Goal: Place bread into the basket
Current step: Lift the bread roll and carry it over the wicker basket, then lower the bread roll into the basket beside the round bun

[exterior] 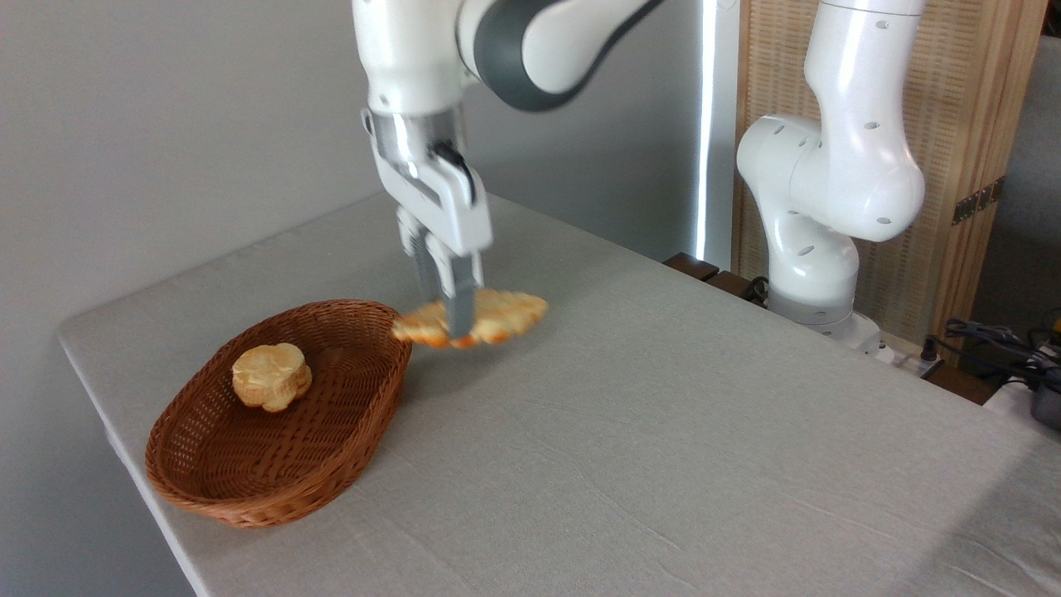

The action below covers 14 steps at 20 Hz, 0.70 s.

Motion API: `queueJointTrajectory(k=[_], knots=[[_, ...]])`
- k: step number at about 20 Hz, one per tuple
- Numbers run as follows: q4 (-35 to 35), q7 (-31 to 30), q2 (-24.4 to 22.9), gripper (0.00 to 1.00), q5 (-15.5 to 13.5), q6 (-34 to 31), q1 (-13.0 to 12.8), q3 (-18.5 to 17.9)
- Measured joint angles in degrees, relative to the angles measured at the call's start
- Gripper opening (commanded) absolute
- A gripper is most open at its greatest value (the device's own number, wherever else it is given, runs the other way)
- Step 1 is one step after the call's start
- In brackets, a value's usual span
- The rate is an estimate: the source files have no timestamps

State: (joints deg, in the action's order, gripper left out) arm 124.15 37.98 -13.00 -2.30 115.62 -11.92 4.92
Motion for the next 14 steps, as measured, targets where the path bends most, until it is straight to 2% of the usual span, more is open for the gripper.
queueJointTrajectory(k=[5, 7, 11, 12, 14], knots=[[-7.83, -3.62, 2.94, 0.46, -0.92, 1.91, -0.11, 4.71], [-9.69, -4.7, 5.53, 0.47, -1.08, 5.86, -0.16, 5.75], [-11.12, -7.8, 10.89, 0.53, -1.46, 17.68, -0.21, 7.62], [-11.16, -8.25, 11.99, 0.58, -1.46, 19.9, -0.21, 7.9], [-11.26, -8.63, 14.07, 0.8, -1.46, 23.33, -0.21, 8.08]])
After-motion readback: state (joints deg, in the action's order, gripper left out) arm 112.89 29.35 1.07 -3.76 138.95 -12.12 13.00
